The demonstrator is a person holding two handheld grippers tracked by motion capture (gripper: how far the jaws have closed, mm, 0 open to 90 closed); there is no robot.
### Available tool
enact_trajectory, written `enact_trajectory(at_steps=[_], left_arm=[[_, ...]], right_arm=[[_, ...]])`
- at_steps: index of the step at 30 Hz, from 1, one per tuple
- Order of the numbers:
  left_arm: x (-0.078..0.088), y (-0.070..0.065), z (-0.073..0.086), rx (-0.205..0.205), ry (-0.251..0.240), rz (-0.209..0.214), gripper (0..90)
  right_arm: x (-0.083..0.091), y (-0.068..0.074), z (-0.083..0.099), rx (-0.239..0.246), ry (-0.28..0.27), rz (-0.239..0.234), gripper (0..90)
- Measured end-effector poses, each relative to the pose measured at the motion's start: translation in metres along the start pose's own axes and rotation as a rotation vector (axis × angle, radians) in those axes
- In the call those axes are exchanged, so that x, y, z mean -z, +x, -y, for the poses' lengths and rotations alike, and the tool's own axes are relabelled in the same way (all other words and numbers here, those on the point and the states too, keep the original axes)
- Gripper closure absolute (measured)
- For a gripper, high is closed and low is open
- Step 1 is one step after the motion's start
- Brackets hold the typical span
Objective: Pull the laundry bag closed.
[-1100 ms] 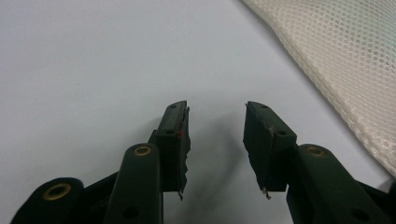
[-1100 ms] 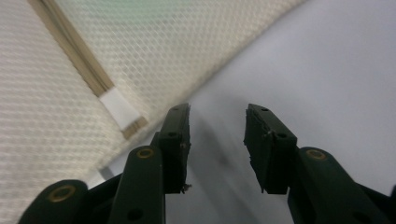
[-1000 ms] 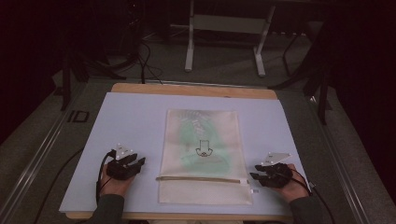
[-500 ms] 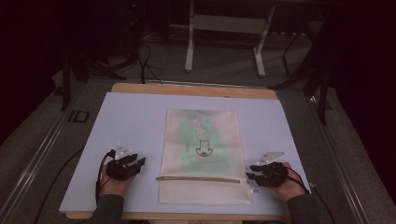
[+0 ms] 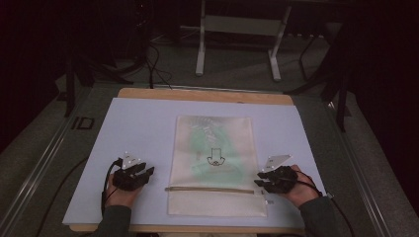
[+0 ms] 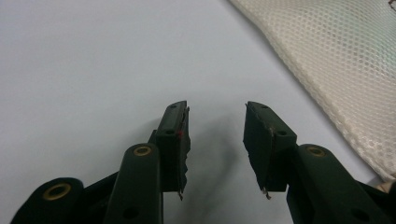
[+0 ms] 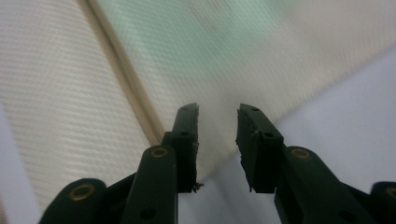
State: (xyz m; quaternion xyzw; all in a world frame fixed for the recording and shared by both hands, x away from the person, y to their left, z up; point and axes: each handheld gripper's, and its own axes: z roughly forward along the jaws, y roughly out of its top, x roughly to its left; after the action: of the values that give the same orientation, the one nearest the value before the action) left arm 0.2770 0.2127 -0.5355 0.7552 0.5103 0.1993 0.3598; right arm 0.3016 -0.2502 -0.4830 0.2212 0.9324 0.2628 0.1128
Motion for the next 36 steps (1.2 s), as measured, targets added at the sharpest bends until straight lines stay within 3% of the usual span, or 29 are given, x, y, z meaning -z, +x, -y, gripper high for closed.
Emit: enact_trajectory(at_steps=[4,13,36], left_arm=[[0.001,0.001,0.001,0.012,0.007,-0.006,59.5],[0.000,-0.001,0.001,-0.005,0.019,-0.006,60.6],[-0.001,-0.001,0.001,-0.007,0.015,-0.006,60.9]], right_arm=[[0.001,0.007,-0.017,0.066,0.008,-0.029,71.3],[-0.014,0.016,-0.044,0.142,0.054,-0.070,73.8],[-0.050,0.054,-0.104,0.271,0.047,-0.176,86.7]])
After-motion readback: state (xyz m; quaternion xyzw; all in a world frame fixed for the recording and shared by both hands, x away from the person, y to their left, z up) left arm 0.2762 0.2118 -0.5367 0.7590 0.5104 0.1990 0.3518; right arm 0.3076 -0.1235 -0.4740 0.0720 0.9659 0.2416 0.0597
